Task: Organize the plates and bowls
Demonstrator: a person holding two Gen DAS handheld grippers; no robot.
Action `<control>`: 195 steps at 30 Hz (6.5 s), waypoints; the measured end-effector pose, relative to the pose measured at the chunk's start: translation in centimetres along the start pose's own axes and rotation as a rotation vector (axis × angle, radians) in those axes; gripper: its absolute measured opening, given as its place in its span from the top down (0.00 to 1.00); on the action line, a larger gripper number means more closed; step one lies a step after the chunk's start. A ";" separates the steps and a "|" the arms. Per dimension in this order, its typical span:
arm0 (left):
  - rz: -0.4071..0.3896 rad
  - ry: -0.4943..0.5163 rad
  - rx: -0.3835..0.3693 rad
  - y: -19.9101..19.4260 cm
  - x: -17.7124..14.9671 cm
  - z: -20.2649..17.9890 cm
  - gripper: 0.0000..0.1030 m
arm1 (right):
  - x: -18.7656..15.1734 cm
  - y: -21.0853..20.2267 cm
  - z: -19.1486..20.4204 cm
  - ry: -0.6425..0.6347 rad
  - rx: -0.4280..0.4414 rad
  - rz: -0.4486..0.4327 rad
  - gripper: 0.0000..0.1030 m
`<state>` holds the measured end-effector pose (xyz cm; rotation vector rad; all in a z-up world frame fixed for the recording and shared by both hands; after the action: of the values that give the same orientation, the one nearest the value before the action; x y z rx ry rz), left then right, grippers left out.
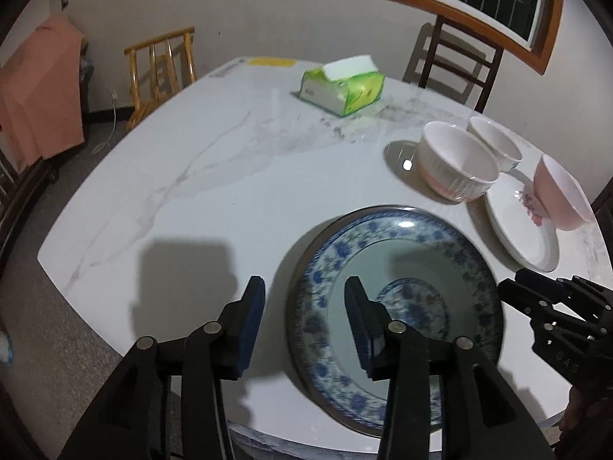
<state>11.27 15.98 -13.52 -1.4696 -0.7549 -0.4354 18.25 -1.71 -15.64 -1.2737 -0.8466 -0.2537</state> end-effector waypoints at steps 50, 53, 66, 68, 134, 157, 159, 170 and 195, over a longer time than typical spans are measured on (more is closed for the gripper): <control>-0.084 0.105 -0.008 3.2 2.0 -17.9 0.44 | -1.0 -4.0 -18.6 0.156 -0.200 -0.181 0.70; -0.071 0.089 -0.030 4.1 2.3 -18.3 0.44 | -0.8 -2.8 -19.3 0.179 -0.180 -0.165 0.70; 0.009 0.051 -0.142 8.3 3.1 -20.0 0.48 | -0.3 2.3 -22.5 0.264 -0.117 -0.105 0.71; 0.023 0.048 -0.151 8.9 3.1 -20.1 0.49 | -0.1 3.1 -22.9 0.272 -0.105 -0.095 0.71; 0.233 0.167 -0.307 5.5 -3.1 -22.4 0.84 | -5.2 0.0 -19.6 0.301 -0.055 0.000 0.86; 0.159 0.145 -0.265 1.2 -1.3 -18.9 0.85 | -2.8 -3.2 -15.2 0.233 -0.035 -0.067 0.86; 0.151 0.140 -0.261 0.8 -1.1 -18.4 0.85 | -2.5 -3.5 -14.6 0.227 -0.031 -0.072 0.86; 0.123 0.094 -0.218 -1.1 -0.7 -13.9 0.85 | -1.4 -3.6 -9.9 0.183 0.011 -0.081 0.86; 0.124 -0.030 -0.079 -1.5 -1.5 -2.4 0.85 | 0.3 0.6 0.7 0.096 0.121 -0.026 0.86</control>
<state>9.69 13.19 -13.33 -1.5908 -0.6725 -0.3528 18.49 -0.86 -15.86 -1.1295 -0.7854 -0.2780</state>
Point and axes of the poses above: each gripper's, at about its wrist camera, not at the fingertips, and y roughly the way its jaws point, z to its left, x to its top, the point moved 8 cm from there along y, roughly the way its jaws point, and after that the axes turned 8 degrees about -z, right-handed, at the moved point
